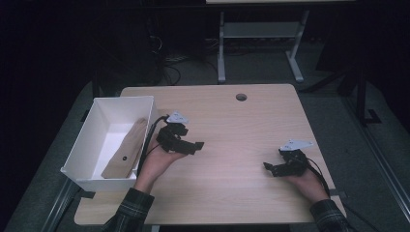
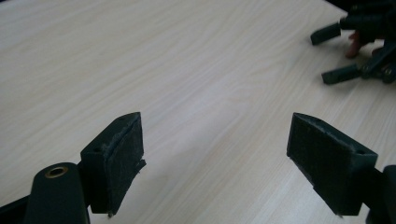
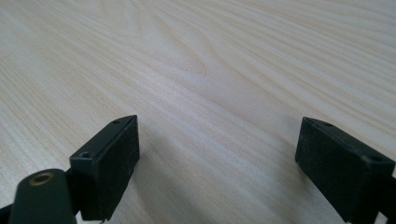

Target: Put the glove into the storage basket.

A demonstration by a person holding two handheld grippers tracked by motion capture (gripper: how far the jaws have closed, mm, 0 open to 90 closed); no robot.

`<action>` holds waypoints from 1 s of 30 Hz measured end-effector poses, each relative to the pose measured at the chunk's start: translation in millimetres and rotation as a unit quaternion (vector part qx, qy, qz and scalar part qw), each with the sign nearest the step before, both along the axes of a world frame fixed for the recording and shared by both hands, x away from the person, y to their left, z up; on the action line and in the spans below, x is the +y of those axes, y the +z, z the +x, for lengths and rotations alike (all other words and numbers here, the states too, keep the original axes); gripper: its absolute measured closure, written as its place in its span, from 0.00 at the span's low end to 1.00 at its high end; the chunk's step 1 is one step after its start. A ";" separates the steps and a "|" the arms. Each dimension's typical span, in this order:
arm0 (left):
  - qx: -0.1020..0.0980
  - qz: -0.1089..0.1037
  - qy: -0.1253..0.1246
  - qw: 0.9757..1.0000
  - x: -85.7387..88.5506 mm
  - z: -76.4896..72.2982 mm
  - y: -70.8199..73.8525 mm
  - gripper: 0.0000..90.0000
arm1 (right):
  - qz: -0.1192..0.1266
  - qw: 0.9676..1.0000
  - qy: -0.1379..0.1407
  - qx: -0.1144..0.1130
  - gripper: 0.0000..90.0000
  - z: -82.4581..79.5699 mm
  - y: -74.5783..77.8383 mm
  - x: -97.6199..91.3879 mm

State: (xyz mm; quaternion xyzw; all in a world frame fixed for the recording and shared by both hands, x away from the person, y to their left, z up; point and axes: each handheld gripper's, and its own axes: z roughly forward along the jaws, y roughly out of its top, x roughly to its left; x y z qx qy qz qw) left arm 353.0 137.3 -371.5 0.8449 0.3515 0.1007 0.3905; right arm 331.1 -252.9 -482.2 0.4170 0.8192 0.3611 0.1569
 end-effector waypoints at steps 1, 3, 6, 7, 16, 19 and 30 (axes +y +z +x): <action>0.000 0.000 0.000 1.000 0.0 0.0 0.0 0.20 | 0.000 1.000 0.000 0.000 0.14 0.0 0.0 0.0; 0.002 0.005 -0.010 1.000 -5.0 -2.6 -8.7 0.20 | 0.000 1.000 0.000 0.000 0.14 0.0 0.0 0.0; -0.002 0.016 -0.017 1.000 -10.8 -5.6 -20.9 0.20 | 0.000 1.000 0.000 0.000 0.14 0.0 0.0 0.0; -0.001 0.016 -0.018 1.000 -12.5 -6.7 -25.1 0.20 | 0.000 1.000 0.000 0.000 0.14 0.0 0.0 0.0; -0.005 0.038 -0.023 0.999 -19.6 -8.6 -65.2 0.20 | 0.001 1.000 0.001 0.000 0.14 0.0 0.0 0.2; 0.003 0.051 -0.030 0.998 -23.9 -8.1 -76.5 0.19 | 0.001 1.000 0.002 0.000 0.14 -0.1 0.0 0.3; -0.005 0.079 -0.052 0.996 -33.6 -11.8 -99.1 0.14 | 0.000 1.000 0.004 0.000 0.14 -0.2 0.0 0.3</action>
